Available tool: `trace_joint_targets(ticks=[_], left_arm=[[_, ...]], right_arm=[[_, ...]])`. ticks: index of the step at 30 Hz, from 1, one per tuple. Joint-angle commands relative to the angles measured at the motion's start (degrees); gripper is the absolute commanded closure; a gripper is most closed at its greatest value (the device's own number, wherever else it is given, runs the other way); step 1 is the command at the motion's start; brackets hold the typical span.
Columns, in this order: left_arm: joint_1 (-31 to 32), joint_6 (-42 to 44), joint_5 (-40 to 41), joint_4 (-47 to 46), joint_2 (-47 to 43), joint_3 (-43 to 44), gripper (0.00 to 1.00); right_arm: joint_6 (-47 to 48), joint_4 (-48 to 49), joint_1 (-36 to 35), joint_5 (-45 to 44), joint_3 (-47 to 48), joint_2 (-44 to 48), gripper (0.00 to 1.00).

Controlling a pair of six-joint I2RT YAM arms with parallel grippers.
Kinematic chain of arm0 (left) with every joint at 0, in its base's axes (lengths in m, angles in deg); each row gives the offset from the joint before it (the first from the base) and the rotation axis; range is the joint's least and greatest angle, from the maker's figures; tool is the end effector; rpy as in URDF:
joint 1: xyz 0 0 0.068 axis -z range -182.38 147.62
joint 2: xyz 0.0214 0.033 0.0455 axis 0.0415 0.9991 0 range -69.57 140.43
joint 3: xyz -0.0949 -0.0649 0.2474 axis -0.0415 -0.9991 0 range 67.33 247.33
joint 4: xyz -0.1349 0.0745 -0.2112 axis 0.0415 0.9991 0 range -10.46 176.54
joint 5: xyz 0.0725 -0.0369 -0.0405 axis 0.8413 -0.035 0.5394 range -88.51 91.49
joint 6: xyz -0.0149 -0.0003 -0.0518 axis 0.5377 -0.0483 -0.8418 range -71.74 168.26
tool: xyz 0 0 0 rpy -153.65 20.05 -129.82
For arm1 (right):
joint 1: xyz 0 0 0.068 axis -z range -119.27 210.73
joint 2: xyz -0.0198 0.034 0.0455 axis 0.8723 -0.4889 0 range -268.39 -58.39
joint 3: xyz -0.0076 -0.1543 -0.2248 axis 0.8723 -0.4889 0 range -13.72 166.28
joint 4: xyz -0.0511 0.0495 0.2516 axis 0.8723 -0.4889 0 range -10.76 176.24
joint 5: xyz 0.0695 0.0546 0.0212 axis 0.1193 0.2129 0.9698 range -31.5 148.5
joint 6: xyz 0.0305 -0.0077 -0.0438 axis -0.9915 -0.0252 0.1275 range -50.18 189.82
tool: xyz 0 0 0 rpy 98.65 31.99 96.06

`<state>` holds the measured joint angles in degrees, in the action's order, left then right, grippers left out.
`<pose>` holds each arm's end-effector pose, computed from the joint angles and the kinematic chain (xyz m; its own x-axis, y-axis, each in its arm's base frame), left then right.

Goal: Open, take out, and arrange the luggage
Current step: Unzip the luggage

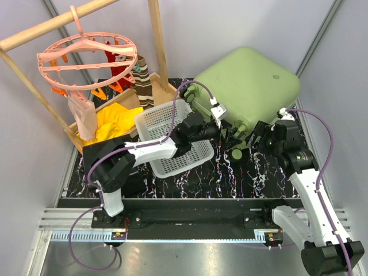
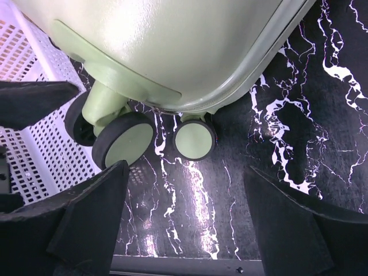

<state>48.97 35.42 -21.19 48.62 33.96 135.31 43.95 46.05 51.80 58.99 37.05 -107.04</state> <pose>0.2532 -0.3385 0.2679 -0.2625 0.0001 -0.9649 0.9254 0.2833 -0.2517 0.1723 0.0273 0.3130 -0.6187 0.3445 -0.7061 0.1202 0.9296 0.3483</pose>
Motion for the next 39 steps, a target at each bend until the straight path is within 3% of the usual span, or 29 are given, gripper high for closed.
trace_joint_targets(ticks=[1, 5, 10, 14, 17, 18, 21, 22, 28, 30, 39], left_arm=[[1.12, -2.8, -2.02, -1.88, 2.73, 5.13, 0.01], [1.56, -1.05, 1.14, 5.24, 4.67, 8.74, 0.01], [2.08, -0.87, 6.06, 6.75, 4.49, 8.74, 0.01], [2.08, -2.01, 3.44, 9.38, 6.25, 11.89, 0.01], [2.08, -3.33, -0.17, 11.4, 8.0, 14.1, 0.14], [2.0, -4.2, -0.87, 11.23, 8.01, 14.19, 0.27], [2.08, -6.4, -2.11, 10.0, 7.75, 14.19, 0.47], [2.0, -7.02, -2.63, 9.48, 7.66, 14.19, 0.58], [1.56, -14.66, -7.28, 5.09, 7.74, 14.98, 0.94], [1.21, -18.96, -8.69, 1.93, 7.83, 14.72, 1.0], [0.59, -32.24, -13.18, -8.27, 9.15, 14.02, 1.0]], right_arm=[[0.73, 0.63, 0.32, -0.67, -2.07, 1.09, 0.14], [0.82, 1.34, 0.32, -1.02, -4.96, 3.46, 0.2], [0.29, 3.35, 0.32, -1.54, -6.11, 6.1, 0.26], [-0.94, 11.41, 0.32, 0.99, -11.63, 5.85, 0.3], [-2.25, 17.74, 0.32, 3.46, -15.5, 4.96, 0.35], [-2.69, 18.9, 0.32, 3.99, -16.21, 4.87, 0.37], [-3.4, 25.22, 0.32, 5.22, -19.64, 6.1, 0.41], [-3.49, 27.24, 0.23, 5.83, -20.69, 6.45, 0.42], [-4.37, 39.03, 0.14, 6.98, -27.64, 6.63, 0.44], [-4.37, 42.64, -0.03, 7.33, -28.87, 5.49, 0.44], [-2.53, 55.12, -3.98, 4.79, -32.39, 0.84, 0.44]])
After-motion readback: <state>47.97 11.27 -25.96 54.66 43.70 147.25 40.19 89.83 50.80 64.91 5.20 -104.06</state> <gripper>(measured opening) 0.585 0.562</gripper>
